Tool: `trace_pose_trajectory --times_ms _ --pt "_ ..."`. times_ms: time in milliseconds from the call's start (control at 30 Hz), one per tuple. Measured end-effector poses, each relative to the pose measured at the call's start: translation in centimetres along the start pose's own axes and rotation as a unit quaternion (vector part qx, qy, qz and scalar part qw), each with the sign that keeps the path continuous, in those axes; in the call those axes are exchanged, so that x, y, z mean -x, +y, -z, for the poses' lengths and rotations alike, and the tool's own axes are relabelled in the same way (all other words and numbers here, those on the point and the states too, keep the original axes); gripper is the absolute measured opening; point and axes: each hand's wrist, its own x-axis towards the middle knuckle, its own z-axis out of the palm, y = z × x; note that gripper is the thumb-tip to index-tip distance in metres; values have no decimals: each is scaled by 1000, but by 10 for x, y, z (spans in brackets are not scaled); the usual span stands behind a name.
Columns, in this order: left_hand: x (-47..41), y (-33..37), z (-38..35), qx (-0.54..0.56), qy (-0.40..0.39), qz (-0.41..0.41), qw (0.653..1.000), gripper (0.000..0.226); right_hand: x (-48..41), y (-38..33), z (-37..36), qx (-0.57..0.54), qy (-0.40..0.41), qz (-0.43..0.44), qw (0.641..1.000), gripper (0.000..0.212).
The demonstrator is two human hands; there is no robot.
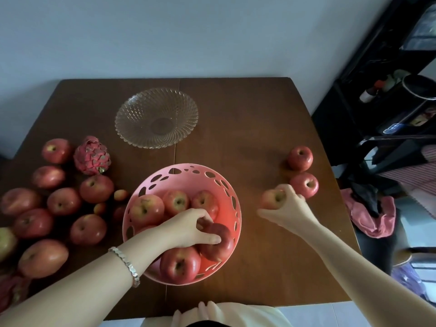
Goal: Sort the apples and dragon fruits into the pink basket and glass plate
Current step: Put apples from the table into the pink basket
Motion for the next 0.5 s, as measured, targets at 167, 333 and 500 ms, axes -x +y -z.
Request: trace_pose_trajectory --times_ms 167,333,500 --pt "6 0 -4 -16 28 1 999 49 16 -72 -30 -21 -63 240 968 70" --pt "11 0 -8 1 68 6 998 61 3 -69 -58 226 -66 285 929 80" --pt "13 0 -10 33 81 33 996 87 0 -59 -63 285 -35 304 908 69"
